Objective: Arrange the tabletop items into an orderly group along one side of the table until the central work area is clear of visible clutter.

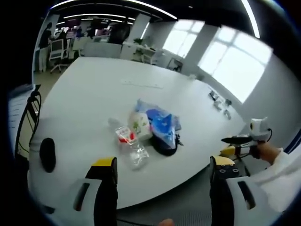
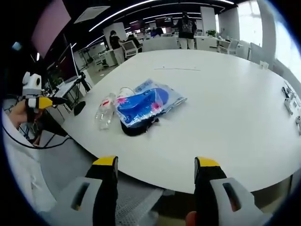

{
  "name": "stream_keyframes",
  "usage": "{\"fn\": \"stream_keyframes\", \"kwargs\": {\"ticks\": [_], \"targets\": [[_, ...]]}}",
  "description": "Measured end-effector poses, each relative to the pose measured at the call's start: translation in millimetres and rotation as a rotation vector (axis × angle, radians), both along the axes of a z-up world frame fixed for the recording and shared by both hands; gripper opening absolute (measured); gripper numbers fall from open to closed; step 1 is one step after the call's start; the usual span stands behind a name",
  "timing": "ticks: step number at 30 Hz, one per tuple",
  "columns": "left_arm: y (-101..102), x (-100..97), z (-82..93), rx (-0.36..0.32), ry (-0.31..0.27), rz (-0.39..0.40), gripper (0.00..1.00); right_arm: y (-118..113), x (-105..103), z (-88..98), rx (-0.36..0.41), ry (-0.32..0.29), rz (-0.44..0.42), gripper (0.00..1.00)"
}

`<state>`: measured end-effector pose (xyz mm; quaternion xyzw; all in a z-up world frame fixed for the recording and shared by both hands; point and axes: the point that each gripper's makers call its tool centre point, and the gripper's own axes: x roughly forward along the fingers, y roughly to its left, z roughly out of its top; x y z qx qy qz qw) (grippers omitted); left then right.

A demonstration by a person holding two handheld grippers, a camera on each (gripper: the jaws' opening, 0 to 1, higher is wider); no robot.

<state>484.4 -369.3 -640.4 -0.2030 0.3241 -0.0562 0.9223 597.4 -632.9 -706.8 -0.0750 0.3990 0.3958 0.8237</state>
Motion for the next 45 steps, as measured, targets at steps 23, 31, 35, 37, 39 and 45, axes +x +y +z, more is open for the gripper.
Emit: {"fn": "stream_keyframes", "kwargs": {"ticks": [23,31,35,37,39,45], "targets": [[12,-22.8,-0.3,-0.013,0.013,0.001,0.76,33,-26,2.2,-0.012,0.007,0.032,0.62],[20,-33.9,-0.9,-0.032,-0.003,-0.003,0.76,46,-35,4.9,-0.03,-0.009,0.054,0.62],[21,-38.4,-3.0,-0.037,0.002,0.005,0.76,53,-28,12.7,0.01,-0.007,0.04,0.61],[21,-40.5,-2.0,-0.034,-0.001,0.006,0.76,57,-24,18.0,0.038,-0.014,0.032,0.61],[22,-42.1,0.6,-0.032,-0.006,0.02,0.76,63,-17,24.1,0.086,-0.004,0.009,0.6],[22,-40.2,6.6,-0.034,-0.019,0.039,0.76,79,-5,38.5,0.127,-0.027,0.029,0.6]]}}
